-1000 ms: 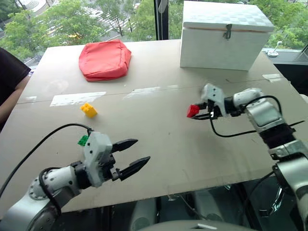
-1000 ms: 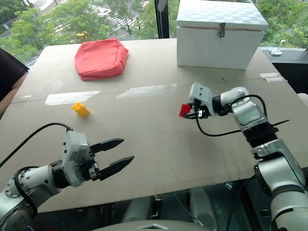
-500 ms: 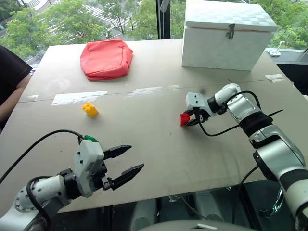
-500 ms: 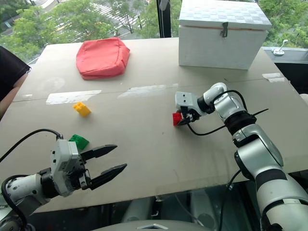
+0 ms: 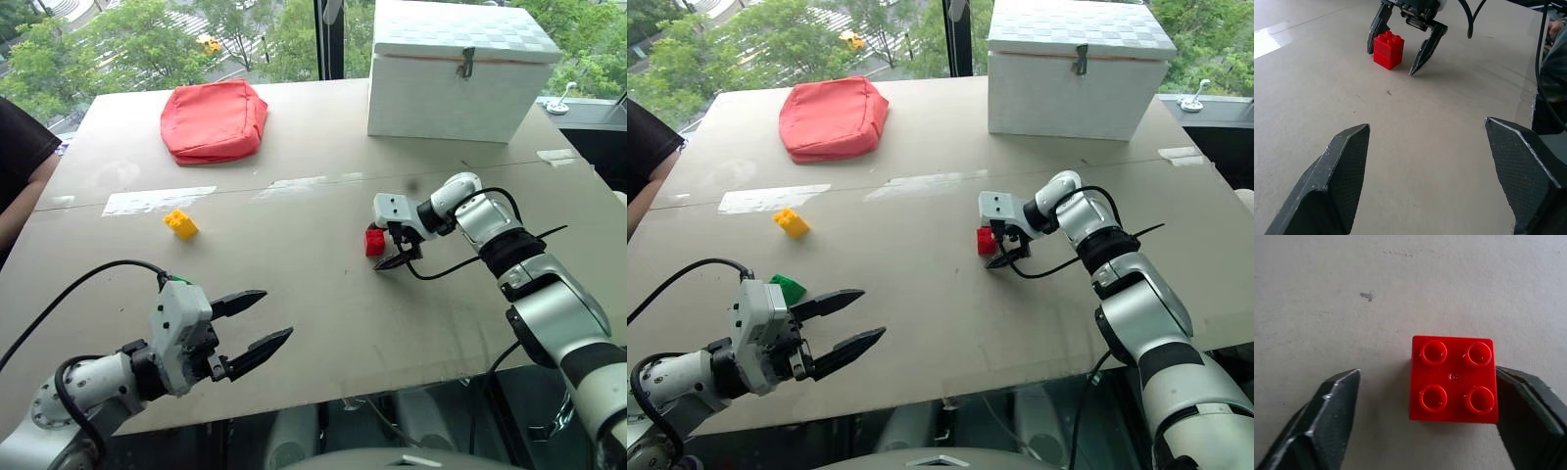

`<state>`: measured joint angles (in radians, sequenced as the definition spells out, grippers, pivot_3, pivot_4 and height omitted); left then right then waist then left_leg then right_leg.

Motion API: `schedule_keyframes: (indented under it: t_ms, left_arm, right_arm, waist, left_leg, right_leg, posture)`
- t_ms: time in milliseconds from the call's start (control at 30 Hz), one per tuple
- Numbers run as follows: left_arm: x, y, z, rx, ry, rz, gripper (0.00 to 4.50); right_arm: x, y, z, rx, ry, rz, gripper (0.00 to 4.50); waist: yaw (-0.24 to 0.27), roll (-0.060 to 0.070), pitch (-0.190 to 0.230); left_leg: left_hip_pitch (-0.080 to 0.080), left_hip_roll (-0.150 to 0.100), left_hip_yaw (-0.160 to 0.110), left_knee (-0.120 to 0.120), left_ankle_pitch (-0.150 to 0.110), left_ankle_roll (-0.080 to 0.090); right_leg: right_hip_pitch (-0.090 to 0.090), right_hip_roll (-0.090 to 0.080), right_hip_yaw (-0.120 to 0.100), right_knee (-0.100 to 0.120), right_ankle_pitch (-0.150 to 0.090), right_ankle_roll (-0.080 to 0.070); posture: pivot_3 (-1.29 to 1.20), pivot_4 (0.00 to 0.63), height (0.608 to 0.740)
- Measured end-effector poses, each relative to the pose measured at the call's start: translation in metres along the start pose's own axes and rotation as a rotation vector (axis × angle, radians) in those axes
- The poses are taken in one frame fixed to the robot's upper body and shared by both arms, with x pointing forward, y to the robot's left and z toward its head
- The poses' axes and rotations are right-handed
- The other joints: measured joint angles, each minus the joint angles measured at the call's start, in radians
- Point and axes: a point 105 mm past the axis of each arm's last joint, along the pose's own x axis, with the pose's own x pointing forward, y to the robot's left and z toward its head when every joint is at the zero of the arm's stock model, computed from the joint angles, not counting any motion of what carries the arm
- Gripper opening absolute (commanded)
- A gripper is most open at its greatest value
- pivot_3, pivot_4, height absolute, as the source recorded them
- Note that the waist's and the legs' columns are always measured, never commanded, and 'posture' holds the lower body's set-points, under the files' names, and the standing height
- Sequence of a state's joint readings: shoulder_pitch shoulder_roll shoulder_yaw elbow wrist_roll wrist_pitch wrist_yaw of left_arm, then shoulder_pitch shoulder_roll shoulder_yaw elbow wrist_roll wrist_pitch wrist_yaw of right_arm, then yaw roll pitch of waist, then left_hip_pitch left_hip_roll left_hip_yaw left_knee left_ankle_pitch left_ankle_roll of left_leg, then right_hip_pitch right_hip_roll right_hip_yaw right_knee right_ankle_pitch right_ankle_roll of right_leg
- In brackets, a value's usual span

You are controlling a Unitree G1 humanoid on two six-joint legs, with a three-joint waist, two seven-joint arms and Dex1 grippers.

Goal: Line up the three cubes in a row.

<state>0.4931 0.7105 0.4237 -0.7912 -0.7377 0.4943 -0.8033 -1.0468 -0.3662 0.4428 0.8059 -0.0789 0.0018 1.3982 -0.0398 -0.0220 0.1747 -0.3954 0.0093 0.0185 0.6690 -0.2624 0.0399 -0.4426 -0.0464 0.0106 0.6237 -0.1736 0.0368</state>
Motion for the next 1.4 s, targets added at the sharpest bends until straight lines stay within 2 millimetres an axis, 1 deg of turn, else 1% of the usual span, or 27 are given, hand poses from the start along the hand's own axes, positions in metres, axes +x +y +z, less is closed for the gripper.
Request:
schedule_keyframes:
  t_ms: [67,100,167,233,267,333,400,433,467,500,600,667,767,800,833,867,933,967,1000,1067,1167,1233,1300,1333,1400]
  left_arm:
    - [-0.002,0.007,-0.002,-0.028,-0.017,0.054,3.87]
    - [-0.002,0.008,-0.003,-0.030,-0.018,0.059,3.87]
    - [-0.012,0.033,-0.005,-0.055,-0.051,0.228,3.87]
    - [-0.031,0.063,-0.011,-0.064,-0.042,0.403,3.87]
    - [-0.037,0.072,-0.011,-0.067,-0.041,0.452,3.87]
    - [-0.053,0.090,-0.014,-0.081,-0.043,0.550,3.87]
    - [-0.061,0.101,-0.019,-0.085,-0.009,0.585,3.87]
    - [-0.062,0.102,-0.019,-0.085,-0.002,0.584,3.87]
    - [-0.063,0.105,-0.020,-0.084,0.019,0.566,3.87]
    - [-0.065,0.108,-0.021,-0.073,0.056,0.539,3.87]
    - [-0.065,0.116,-0.022,-0.038,0.133,0.496,3.87]
    - [-0.062,0.123,-0.022,-0.010,0.179,0.457,3.87]
    - [-0.058,0.126,-0.028,0.006,0.243,0.392,3.87]
    - [-0.056,0.128,-0.031,0.009,0.262,0.371,3.32]
    - [-0.056,0.130,-0.034,0.006,0.273,0.365,3.10]
    - [-0.055,0.132,-0.036,0.006,0.284,0.358,2.77]
    - [-0.056,0.137,-0.047,0.012,0.335,0.335,1.84]
    - [-0.054,0.140,-0.048,0.023,0.337,0.328,1.30]
    - [-0.052,0.141,-0.047,0.038,0.335,0.318,1.21]
    - [-0.048,0.146,-0.045,0.059,0.334,0.306,1.23]
    - [-0.039,0.146,-0.039,0.065,0.297,0.262,1.23]
    - [-0.025,0.142,-0.021,0.069,0.225,0.183,1.23]
    - [-0.008,0.135,-0.003,0.108,0.183,0.085,1.23]
    - [0.006,0.129,0.009,0.144,0.174,0.004,1.23]
    - [0.029,0.123,0.021,0.207,0.187,-0.102,1.23]
  right_arm:
    - [-0.006,-0.003,0.010,-0.027,-0.058,-0.025,4.45]
    - [-0.006,-0.003,0.010,-0.030,-0.062,-0.027,4.45]
    - [-0.019,-0.001,0.024,-0.080,-0.165,-0.089,4.45]
    - [-0.034,0.007,0.037,-0.115,-0.250,-0.132,4.45]
    - [-0.040,0.011,0.041,-0.110,-0.289,-0.147,4.45]
    - [-0.054,0.027,0.058,-0.098,-0.408,-0.180,4.45]
    - [-0.062,0.045,0.072,-0.079,-0.490,-0.189,4.45]
    - [-0.063,0.050,0.073,-0.076,-0.503,-0.190,4.45]
    - [-0.065,0.062,0.076,-0.064,-0.524,-0.187,4.45]
    - [-0.065,0.079,0.076,-0.045,-0.549,-0.175,4.45]
    - [-0.063,0.103,0.075,-0.013,-0.566,-0.152,4.45]
    - [-0.066,0.112,0.074,-0.005,-0.562,-0.166,4.45]
    - [-0.070,0.116,0.074,-0.005,-0.546,-0.193,4.45]
    - [-0.070,0.116,0.073,-0.002,-0.542,-0.203,4.50]
    - [-0.070,0.115,0.073,-0.001,-0.542,-0.208,4.50]
    - [-0.070,0.115,0.073,0.001,-0.541,-0.212,4.50]
    - [-0.071,0.114,0.072,0.013,-0.534,-0.232,4.50]
    - [-0.072,0.114,0.071,0.017,-0.531,-0.241,4.50]
    - [-0.072,0.114,0.072,0.017,-0.532,-0.247,4.50]
    - [-0.072,0.115,0.074,0.016,-0.538,-0.258,4.50]
    - [-0.072,0.118,0.073,0.028,-0.534,-0.273,4.50]
    - [-0.073,0.119,0.069,0.055,-0.530,-0.302,4.50]
    - [-0.076,0.119,0.067,0.063,-0.528,-0.339,4.50]
    - [-0.080,0.119,0.063,0.073,-0.527,-0.386,4.50]
    - [-0.084,0.119,0.053,0.122,-0.526,-0.456,4.50]
  waist:
    - [0.001,0.000,0.000]
    - [0.001,0.000,0.000]
    - [0.005,0.000,0.000]
    - [0.011,0.000,0.000]
    - [0.012,0.000,0.000]
    - [0.019,0.000,0.000]
    - [0.022,-0.001,0.000]
    - [0.023,-0.001,-0.001]
    - [0.027,-0.001,-0.001]
    - [0.032,-0.003,-0.002]
    - [0.033,-0.003,-0.002]
    - [0.030,-0.003,-0.002]
    - [0.023,-0.004,-0.002]
    - [0.024,-0.004,-0.002]
    - [0.024,-0.004,-0.002]
    - [0.024,-0.004,-0.002]
    - [0.026,-0.004,-0.002]
    - [0.027,-0.004,-0.002]
    - [0.029,-0.004,-0.002]
    - [0.033,-0.004,-0.002]
    - [0.035,-0.005,-0.002]
    - [0.041,-0.006,-0.002]
    - [0.046,-0.006,-0.002]
    - [0.050,-0.006,-0.002]
    - [0.060,-0.007,-0.002]
  left_leg:
    - [0.000,0.000,0.000,0.000,0.000,0.000]
    - [0.000,0.000,0.000,0.000,0.000,0.000]
    - [0.000,0.000,-0.001,0.000,0.000,0.000]
    - [0.000,0.000,-0.003,0.000,0.000,0.000]
    - [0.000,0.000,-0.003,0.000,0.000,0.000]
    - [-0.001,0.000,-0.002,0.000,0.000,0.000]
    - [-0.001,0.000,-0.001,0.000,0.000,0.000]
    - [-0.001,0.000,-0.002,0.000,0.000,0.000]
    - [-0.001,0.000,-0.001,0.000,0.000,0.000]
    - [-0.001,0.000,-0.002,0.000,0.000,0.000]
    - [-0.001,0.000,0.000,0.001,0.000,0.000]
    - [0.000,0.000,0.001,0.001,0.000,0.000]
    - [0.000,0.001,0.003,0.001,0.000,0.000]
    - [0.000,0.001,0.003,0.000,0.000,0.000]
    - [0.000,0.001,0.003,0.000,0.000,0.000]
    - [-0.001,0.001,0.003,0.000,0.000,0.000]
    - [-0.002,0.002,0.002,-0.001,0.000,0.000]
    - [-0.002,0.002,0.002,-0.001,0.000,0.000]
    - [-0.002,0.002,0.002,-0.001,0.000,0.000]
    - [-0.002,0.001,0.002,0.000,0.000,0.000]
    - [-0.003,0.001,0.002,0.000,0.000,0.000]
    - [-0.004,0.001,0.002,0.001,0.000,0.000]
    - [-0.004,0.001,0.002,0.001,0.000,0.000]
    - [-0.003,0.000,0.002,0.001,0.000,0.000]
    - [-0.004,-0.002,0.003,0.002,0.000,0.000]
  right_leg:
    - [0.000,0.000,0.000,0.000,0.000,0.000]
    - [0.000,0.000,0.000,0.000,0.000,0.000]
    - [0.000,0.000,-0.001,0.001,0.000,0.000]
    - [0.000,0.000,-0.002,0.001,0.000,0.000]
    - [0.000,0.000,-0.002,0.001,0.000,0.000]
    - [0.000,0.000,-0.002,0.001,0.000,0.000]
    - [0.000,0.000,-0.001,0.001,0.000,0.000]
    - [0.000,0.000,-0.002,0.001,0.000,0.000]
    - [0.000,-0.001,-0.002,0.001,0.000,0.001]
    - [0.000,-0.001,-0.003,0.001,-0.001,0.001]
    - [0.000,-0.001,-0.002,0.001,-0.003,0.004]
    - [0.000,-0.001,-0.002,0.001,-0.003,0.004]
    - [-0.001,-0.002,-0.001,0.001,-0.003,0.004]
    - [-0.002,-0.002,-0.002,0.001,-0.003,0.004]
    - [-0.002,-0.002,-0.002,0.001,-0.003,0.004]
    - [-0.003,-0.002,-0.002,0.001,-0.002,0.004]
    - [-0.003,-0.001,-0.002,0.001,-0.001,0.001]
    - [-0.003,-0.002,-0.003,0.001,-0.001,0.001]
    - [-0.003,-0.002,-0.003,0.001,-0.001,0.001]
    - [-0.003,-0.003,-0.003,0.001,-0.001,0.001]
    - [-0.003,-0.004,-0.003,0.001,-0.001,0.002]
    - [-0.003,-0.004,-0.004,0.001,-0.001,0.002]
    - [-0.003,-0.003,-0.004,0.001,-0.001,0.002]
    - [-0.003,-0.003,-0.004,0.001,-0.001,0.002]
    - [-0.001,-0.002,-0.006,0.001,-0.001,0.002]
  posture:
    - [0.00,0.150,0.740]
    - [0.00,0.150,0.740]
    - [0.00,0.150,0.740]
    - [0.00,0.150,0.740]
    - [0.00,0.150,0.740]
    - [0.00,0.150,0.740]
    - [0.00,0.150,0.740]
    - [0.00,0.150,0.740]
    - [0.00,0.150,0.740]
    - [0.00,0.150,0.740]
    - [0.00,0.150,0.740]
    - [0.00,0.150,0.740]
    - [0.00,0.150,0.740]
    - [0.00,0.150,0.740]
    - [0.00,0.150,0.740]
    - [0.00,0.150,0.740]
    - [0.00,0.150,0.740]
    - [0.00,0.150,0.740]
    - [0.00,0.150,0.740]
    - [0.00,0.150,0.740]
    - [0.00,0.150,0.740]
    - [0.00,0.150,0.740]
    - [0.00,0.150,0.740]
    - [0.00,0.150,0.740]
    - [0.00,0.150,0.740]
